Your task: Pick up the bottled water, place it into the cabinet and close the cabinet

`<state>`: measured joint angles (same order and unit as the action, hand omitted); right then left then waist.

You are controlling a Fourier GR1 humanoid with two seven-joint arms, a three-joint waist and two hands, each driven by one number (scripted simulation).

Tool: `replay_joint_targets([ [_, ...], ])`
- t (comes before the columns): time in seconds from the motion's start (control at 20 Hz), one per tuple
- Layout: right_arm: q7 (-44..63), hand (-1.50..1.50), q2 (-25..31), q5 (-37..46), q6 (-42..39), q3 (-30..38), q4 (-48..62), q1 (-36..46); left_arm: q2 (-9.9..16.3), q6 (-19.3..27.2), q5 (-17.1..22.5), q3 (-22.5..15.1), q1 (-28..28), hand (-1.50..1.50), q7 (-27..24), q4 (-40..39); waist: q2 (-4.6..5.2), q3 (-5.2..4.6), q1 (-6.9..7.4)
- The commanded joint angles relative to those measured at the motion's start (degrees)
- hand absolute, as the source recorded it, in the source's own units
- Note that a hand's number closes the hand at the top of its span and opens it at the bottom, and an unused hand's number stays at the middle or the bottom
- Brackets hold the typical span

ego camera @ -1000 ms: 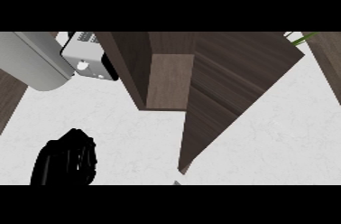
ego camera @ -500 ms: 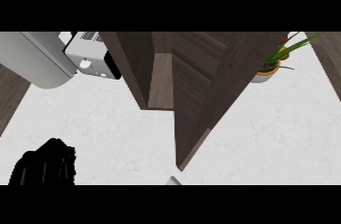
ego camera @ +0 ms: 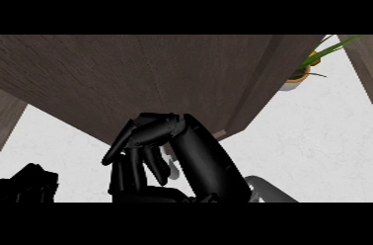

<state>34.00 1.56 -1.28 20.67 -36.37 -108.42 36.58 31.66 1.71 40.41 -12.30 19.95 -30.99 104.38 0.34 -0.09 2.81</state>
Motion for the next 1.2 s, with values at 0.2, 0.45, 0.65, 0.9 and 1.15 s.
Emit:
replay_joint_targets([
  [0.2, -9.9, 1.5, -1.5, -15.8, -12.3, 17.2, 24.0, 8.9, 1.7, -5.3, 2.1, 4.5, 3.0, 1.5, -1.4, -0.6, 0.26, 0.09, -0.52],
  [0.45, -17.6, 1.5, 0.8, -15.8, -19.2, 23.9, 39.5, 15.4, 1.6, -6.9, 1.7, 5.9, 3.2, 1.5, -0.7, -1.6, 0.26, 0.08, -0.7],
  [0.65, -20.7, 1.5, 2.6, -16.1, -22.8, 26.2, 45.5, 17.0, 1.8, -7.2, 2.3, 6.4, 2.9, 1.5, 0.7, -0.8, 0.27, 0.08, -0.78],
  [0.9, -24.1, 1.5, 5.3, -16.6, -26.6, 27.0, 49.1, 16.7, 1.8, -7.0, 1.6, 6.3, 2.1, 1.5, 0.8, 0.8, 0.62, 0.1, -0.22],
  [1.15, -26.5, 1.5, 6.7, -16.9, -28.3, 28.3, 51.7, 18.2, 1.3, -6.2, 0.6, 4.9, 1.0, 1.5, 1.9, 1.1, 1.01, 0.07, -0.14],
])
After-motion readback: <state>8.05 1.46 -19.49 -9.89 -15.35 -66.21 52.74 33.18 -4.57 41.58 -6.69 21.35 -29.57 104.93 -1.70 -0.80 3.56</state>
